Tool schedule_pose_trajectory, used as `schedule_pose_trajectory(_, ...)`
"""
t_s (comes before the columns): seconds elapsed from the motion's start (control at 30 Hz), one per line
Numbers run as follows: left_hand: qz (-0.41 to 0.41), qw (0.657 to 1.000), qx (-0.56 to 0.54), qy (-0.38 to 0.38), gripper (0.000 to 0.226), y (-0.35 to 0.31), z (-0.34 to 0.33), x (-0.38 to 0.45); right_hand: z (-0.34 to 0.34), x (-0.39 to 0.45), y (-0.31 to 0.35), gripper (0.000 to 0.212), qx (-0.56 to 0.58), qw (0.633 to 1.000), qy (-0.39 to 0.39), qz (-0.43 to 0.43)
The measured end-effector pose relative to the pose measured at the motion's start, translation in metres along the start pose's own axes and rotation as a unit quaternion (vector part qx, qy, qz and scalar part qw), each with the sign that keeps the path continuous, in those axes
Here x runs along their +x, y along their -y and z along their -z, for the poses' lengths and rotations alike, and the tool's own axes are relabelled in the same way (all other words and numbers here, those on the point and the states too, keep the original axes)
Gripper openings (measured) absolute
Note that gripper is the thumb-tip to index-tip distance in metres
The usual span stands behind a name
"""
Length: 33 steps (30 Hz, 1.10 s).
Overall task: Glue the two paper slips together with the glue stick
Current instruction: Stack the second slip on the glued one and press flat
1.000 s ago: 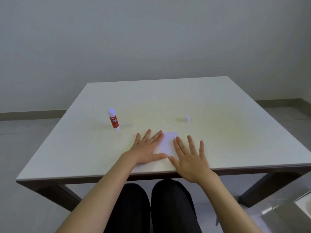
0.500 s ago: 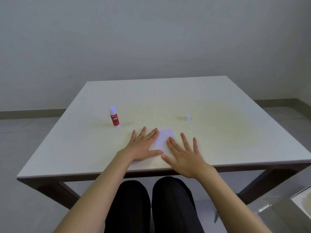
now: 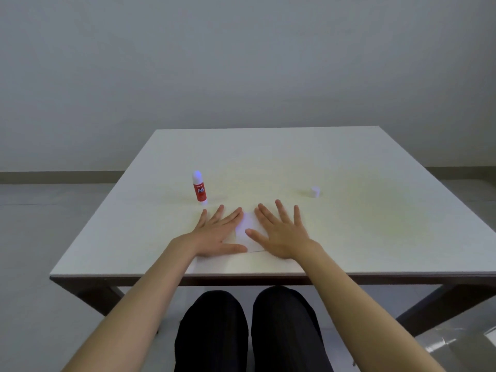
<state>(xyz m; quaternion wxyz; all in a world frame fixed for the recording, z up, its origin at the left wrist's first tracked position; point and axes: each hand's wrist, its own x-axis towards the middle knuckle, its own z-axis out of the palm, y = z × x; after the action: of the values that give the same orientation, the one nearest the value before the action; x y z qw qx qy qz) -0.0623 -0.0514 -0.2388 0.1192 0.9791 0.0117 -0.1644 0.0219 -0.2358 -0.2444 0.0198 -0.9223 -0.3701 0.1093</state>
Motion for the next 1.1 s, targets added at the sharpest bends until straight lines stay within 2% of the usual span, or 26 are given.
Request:
schedule_pose_trajectory(0.1, -0.003, 1.0, 0.002, -0.003, 0.094, 0.001, -0.001, 0.001, -0.015, -0.015, 0.028, 0.101, -0.004, 0.996, -0.009, 0.087)
schedule_pose_trajectory(0.17, -0.006, 1.0, 0.0, -0.001, 0.097, 0.003, -0.001, 0.003, -0.024, -0.025, 0.036, 0.103, 0.008, 0.993, -0.006, 0.119)
schedule_pose_trajectory(0.27, -0.006, 1.0, 0.008, -0.001, 0.099, 0.005, -0.003, 0.005, -0.01, -0.023, 0.015, 0.084, 0.002, 0.999, 0.002, 0.054)
schedule_pose_trajectory(0.33, -0.004, 1.0, 0.008, -0.001, 0.1, 0.006, -0.004, 0.005, -0.002, -0.023, 0.006, 0.082, 0.0, 1.0, 0.001, 0.008)
schedule_pose_trajectory(0.53, -0.011, 1.0, -0.004, -0.006, 0.1, 0.006, -0.005, 0.005, -0.033, -0.055, 0.03, 0.099, 0.027, 0.995, -0.03, 0.096)
schedule_pose_trajectory(0.7, -0.008, 1.0, -0.008, -0.002, 0.099, 0.003, -0.005, 0.003, -0.015, -0.048, 0.013, 0.085, 0.022, 0.999, -0.04, -0.014)
schedule_pose_trajectory(0.77, -0.007, 1.0, -0.012, -0.001, 0.1, 0.003, -0.004, 0.004, -0.019, -0.051, 0.026, 0.094, 0.025, 0.998, -0.052, -0.002)
schedule_pose_trajectory(0.87, -0.01, 1.0, -0.019, 0.0, 0.101, 0.004, -0.005, 0.004, -0.034, -0.059, 0.043, 0.105, 0.04, 0.995, -0.048, 0.072)
schedule_pose_trajectory(0.9, -0.011, 1.0, -0.021, -0.001, 0.101, 0.004, -0.005, 0.004, -0.031, -0.058, 0.038, 0.102, 0.044, 0.995, -0.046, 0.071)
schedule_pose_trajectory(1.03, -0.011, 1.0, -0.025, -0.007, 0.1, 0.005, -0.006, 0.003, -0.01, -0.04, 0.013, 0.087, 0.026, 0.999, -0.028, -0.018)
schedule_pose_trajectory(1.1, -0.013, 1.0, -0.027, -0.005, 0.101, 0.006, -0.006, 0.003, -0.014, -0.039, 0.026, 0.095, 0.02, 0.999, -0.032, 0.02)
